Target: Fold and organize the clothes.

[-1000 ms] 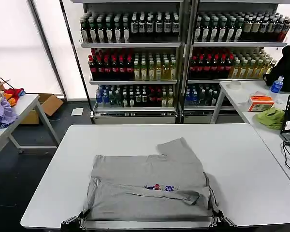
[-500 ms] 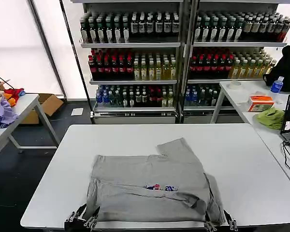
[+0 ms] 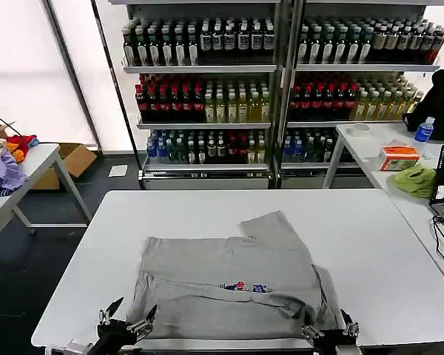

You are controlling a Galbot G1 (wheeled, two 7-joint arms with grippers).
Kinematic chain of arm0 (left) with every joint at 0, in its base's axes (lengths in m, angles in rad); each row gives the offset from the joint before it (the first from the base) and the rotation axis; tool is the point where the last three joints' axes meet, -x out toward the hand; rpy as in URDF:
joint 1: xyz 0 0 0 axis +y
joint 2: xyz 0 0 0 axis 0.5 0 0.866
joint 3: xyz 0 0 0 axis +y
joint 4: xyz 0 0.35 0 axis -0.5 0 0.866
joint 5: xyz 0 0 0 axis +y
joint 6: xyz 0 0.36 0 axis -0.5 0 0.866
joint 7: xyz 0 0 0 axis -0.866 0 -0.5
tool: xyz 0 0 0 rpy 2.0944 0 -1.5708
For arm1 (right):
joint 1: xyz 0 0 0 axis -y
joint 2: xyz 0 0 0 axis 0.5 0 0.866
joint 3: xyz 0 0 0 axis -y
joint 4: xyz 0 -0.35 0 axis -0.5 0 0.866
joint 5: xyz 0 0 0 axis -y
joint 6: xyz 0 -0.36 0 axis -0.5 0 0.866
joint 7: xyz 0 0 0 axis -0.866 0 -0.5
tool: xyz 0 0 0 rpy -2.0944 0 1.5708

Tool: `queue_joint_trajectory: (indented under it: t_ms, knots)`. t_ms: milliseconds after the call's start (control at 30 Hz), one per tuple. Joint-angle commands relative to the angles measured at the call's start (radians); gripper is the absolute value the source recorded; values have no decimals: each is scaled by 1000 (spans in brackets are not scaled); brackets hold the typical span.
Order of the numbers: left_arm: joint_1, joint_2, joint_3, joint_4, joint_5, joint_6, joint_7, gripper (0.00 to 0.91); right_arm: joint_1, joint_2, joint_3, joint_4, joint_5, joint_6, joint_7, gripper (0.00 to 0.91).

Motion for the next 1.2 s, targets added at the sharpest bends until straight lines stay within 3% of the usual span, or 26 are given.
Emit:
queue_joint_trajectory:
  t_ms: [33, 300, 467, 700, 1000, 1200]
  knots:
    - [-85, 7, -15, 12, -57, 12, 1, 907, 149, 9, 2, -76, 2, -19, -11, 907]
    - [-208, 27, 2, 76, -118, 51, 4, 907, 355, 22, -30, -182, 1, -21, -28, 907]
    - [-343, 85, 16, 155, -194, 89, 5, 907, 497, 35, -80, -277, 22, -22, -31, 907]
    - [-552, 102, 73, 332, -265, 116, 15, 907, 825, 118, -141, -543, 76, -18, -6, 907]
    - [-675, 123, 134, 452, -281, 121, 57, 907, 999, 127, -167, -679, 192, -19, -15, 907]
    - [-785, 123, 215, 544, -296, 132, 57, 907, 1101, 140, -230, -810, 217, -19, -32, 907]
